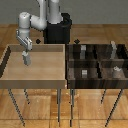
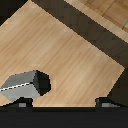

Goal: Place the milk carton into the appropriate compartment.

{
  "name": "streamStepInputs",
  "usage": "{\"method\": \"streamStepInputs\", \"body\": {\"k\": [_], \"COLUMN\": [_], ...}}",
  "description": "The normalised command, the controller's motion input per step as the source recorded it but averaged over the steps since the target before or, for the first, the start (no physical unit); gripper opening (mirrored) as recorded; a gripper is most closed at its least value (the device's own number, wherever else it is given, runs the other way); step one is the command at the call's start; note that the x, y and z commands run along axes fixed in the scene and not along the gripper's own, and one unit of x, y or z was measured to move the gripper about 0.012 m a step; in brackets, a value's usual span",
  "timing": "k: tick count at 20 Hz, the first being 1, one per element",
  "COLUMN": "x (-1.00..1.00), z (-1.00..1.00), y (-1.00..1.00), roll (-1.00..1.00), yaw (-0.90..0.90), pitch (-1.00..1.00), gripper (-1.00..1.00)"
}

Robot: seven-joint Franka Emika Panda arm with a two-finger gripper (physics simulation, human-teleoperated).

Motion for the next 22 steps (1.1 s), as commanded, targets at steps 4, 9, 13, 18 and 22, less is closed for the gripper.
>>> {"method": "streamStepInputs", "body": {"k": [4,9,13,18,22], "x": [0.0,0.0,0.0,0.2,0.5], "z": [0.0,0.0,0.0,0.0,0.0], "y": [0.0,0.4,0.0,0.2,0.0], "roll": [0.0,0.0,0.0,0.0,0.0], "yaw": [0.0,0.0,0.0,0.0,0.0], "pitch": [0.0,0.0,0.0,0.0,0.0], "gripper": [1.0,1.0,1.0,1.0,1.0]}}
